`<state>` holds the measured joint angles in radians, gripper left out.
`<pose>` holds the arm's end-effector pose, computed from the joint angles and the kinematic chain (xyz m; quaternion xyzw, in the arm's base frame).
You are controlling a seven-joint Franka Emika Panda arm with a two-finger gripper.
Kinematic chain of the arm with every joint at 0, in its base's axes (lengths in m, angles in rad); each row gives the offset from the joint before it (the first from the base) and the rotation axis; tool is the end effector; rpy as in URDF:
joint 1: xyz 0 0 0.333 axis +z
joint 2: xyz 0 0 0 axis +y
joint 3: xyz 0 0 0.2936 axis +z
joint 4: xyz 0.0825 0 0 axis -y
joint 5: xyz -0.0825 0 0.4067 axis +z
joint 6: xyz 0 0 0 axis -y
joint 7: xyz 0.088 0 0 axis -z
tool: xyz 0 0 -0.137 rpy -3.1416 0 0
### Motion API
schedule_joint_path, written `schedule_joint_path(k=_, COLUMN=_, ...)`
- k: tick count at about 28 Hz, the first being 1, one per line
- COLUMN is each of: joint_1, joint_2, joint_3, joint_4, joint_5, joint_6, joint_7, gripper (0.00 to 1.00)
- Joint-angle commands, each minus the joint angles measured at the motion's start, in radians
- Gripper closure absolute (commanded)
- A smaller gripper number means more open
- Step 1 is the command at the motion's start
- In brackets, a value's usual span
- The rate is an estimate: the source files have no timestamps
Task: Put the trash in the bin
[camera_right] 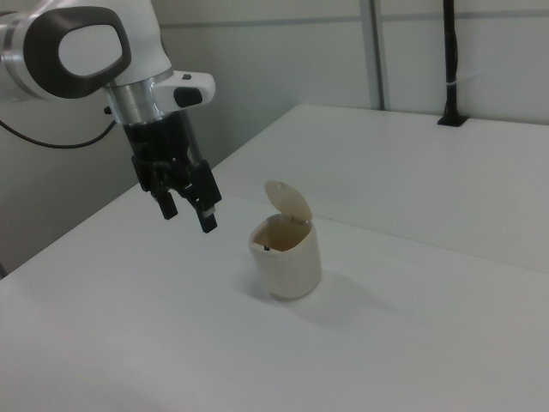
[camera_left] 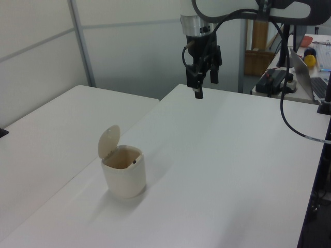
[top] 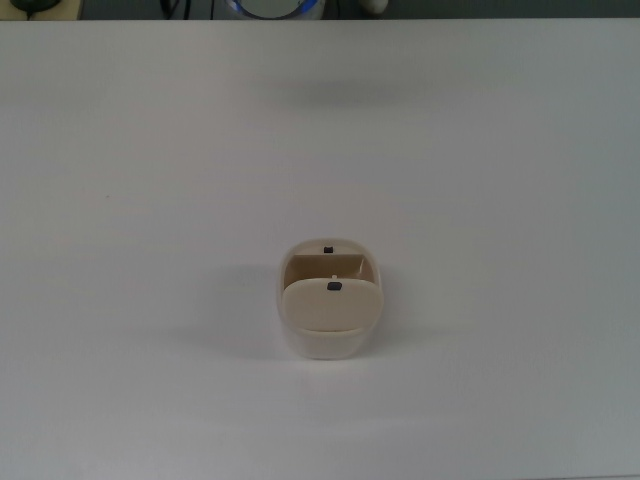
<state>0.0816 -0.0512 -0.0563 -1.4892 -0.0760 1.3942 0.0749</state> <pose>0.5416 0.0015 0.6257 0.9986 -0.0306 -0.0201 0.0372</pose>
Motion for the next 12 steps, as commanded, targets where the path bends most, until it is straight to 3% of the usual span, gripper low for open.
schedule_joint_path(k=1, joint_1=0.001, joint_2=0.005, joint_3=-0.011, joint_4=0.009, joint_5=0.012, joint_6=0.077, joint_7=-0.024, gripper=0.0)
schedule_joint_path(k=12, joint_1=-0.002, joint_2=0.004, joint_3=-0.025, joint_4=0.007, joint_5=0.055, joint_6=0.104, joint_7=-0.01, gripper=0.0)
